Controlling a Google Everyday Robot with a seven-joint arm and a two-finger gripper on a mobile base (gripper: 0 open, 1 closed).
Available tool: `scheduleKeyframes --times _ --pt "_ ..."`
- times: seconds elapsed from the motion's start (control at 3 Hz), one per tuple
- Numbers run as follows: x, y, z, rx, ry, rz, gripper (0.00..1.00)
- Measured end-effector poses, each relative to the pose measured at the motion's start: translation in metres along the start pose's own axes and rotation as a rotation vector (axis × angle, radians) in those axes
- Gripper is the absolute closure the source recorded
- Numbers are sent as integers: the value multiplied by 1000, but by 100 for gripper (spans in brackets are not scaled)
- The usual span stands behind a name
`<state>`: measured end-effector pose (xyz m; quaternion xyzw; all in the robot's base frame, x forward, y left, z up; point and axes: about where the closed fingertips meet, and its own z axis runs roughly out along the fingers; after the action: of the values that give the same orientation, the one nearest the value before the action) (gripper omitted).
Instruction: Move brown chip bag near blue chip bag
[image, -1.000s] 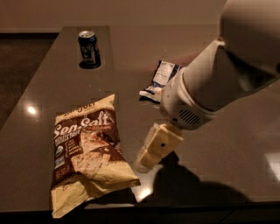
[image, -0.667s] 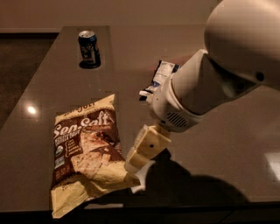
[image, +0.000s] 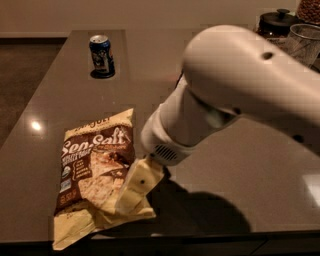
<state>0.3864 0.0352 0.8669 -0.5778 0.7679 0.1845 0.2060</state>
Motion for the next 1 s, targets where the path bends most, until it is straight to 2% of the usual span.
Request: scheduleKeyframes --times 0.33,0.67,1.0 --pt "-9 15 18 -44 40 -31 3" --pt "-12 19 23 -54 62 -49 33" --pt "-9 16 18 -43 69 -44 56"
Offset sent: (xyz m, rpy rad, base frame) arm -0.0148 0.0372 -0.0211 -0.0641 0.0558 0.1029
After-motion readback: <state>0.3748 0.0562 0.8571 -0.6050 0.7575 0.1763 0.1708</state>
